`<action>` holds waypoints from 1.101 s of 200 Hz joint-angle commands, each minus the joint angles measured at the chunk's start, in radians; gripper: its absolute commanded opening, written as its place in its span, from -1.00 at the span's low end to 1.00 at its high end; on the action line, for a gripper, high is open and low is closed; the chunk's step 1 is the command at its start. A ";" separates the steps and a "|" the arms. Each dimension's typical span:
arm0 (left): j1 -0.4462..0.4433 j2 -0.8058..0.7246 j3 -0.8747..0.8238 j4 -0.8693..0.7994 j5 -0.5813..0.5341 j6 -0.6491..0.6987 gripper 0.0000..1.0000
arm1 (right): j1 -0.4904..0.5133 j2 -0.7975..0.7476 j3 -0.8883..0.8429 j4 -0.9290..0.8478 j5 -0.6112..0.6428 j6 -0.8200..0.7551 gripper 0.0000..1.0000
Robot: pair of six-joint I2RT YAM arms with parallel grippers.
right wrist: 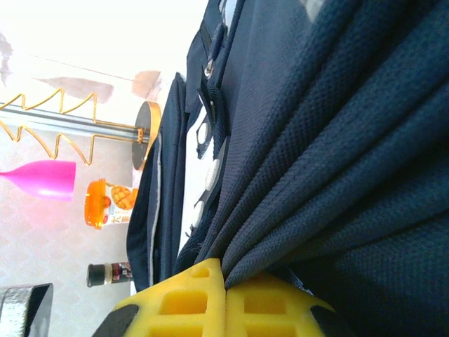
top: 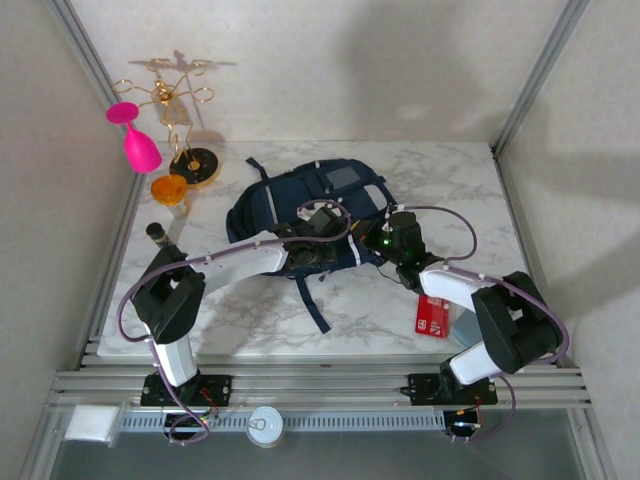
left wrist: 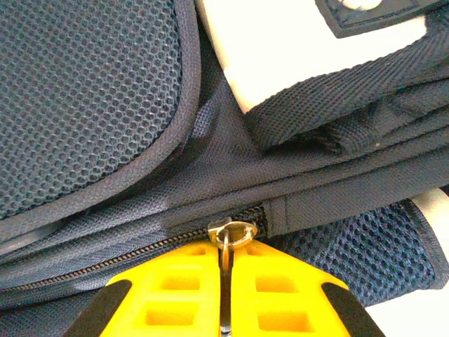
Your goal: Pack the student bag
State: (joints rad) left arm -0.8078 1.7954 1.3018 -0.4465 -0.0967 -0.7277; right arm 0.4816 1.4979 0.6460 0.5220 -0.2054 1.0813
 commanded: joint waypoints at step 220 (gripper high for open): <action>0.060 -0.286 -0.233 0.196 0.175 0.010 -1.00 | 0.087 -0.085 0.140 -0.448 -0.022 0.070 0.27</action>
State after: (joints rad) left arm -0.7250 1.5578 1.0306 -0.3031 0.0757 -0.7025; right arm 0.5014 1.4338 0.8093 0.1055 -0.2901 1.0222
